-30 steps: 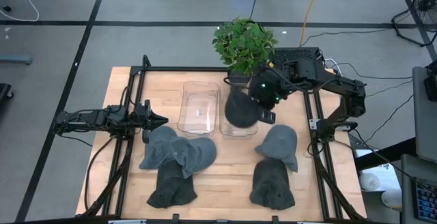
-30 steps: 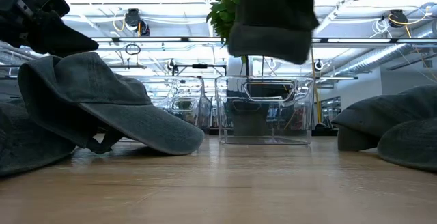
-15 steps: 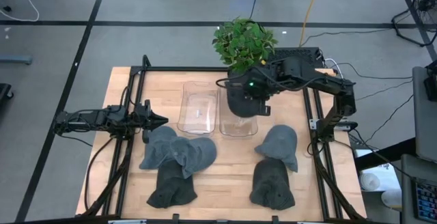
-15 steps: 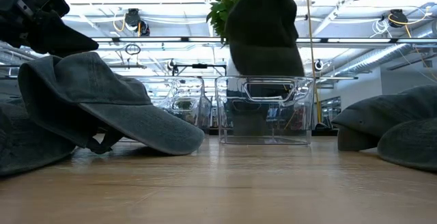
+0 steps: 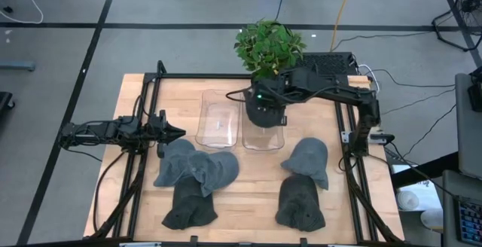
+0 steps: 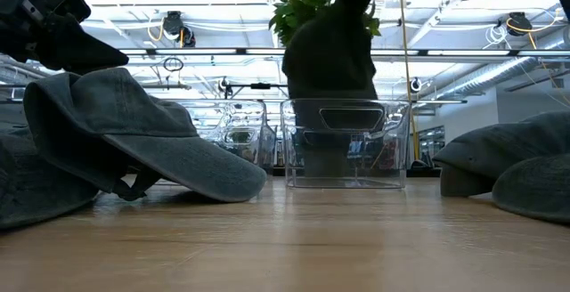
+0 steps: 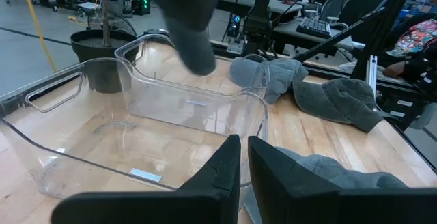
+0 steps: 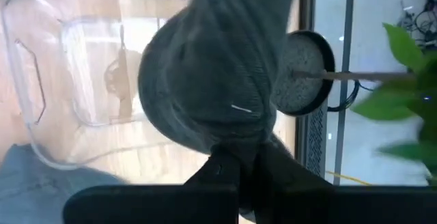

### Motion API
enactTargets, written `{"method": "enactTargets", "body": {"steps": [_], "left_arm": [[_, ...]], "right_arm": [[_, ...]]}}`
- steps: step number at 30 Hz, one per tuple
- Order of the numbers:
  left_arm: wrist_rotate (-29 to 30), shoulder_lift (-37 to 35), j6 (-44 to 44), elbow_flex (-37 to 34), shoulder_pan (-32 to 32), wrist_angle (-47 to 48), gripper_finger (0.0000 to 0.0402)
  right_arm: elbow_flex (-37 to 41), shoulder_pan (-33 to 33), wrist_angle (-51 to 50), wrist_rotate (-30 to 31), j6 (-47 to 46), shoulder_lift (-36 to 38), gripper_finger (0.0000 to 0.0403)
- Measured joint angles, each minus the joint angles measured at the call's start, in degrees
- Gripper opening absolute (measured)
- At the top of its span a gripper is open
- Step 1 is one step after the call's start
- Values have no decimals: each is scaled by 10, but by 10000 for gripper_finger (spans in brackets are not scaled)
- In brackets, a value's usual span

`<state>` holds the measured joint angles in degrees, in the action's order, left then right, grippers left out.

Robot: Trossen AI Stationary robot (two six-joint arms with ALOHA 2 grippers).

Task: Pick & Place hat
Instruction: Put the top black cap into the right transparent bin

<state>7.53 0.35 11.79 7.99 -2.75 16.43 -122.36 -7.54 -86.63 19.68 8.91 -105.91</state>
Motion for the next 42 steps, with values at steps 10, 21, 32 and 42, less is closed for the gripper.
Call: {"method": "enactTargets", "body": {"steps": [10,21,32,42], "left_arm": [[0,0,0,0,0,0,35],[0,0,0,0,0,0,35],[0,0,0,0,0,0,35],[0,0,0,0,0,0,35]], "right_arm": [[0,-14,-6,11,20,-46,0],[102,-41,81,-5,35,-50,0],[135,-48,86,60,22,-35,47],[133,-18,102,104,13,44,172]]}}
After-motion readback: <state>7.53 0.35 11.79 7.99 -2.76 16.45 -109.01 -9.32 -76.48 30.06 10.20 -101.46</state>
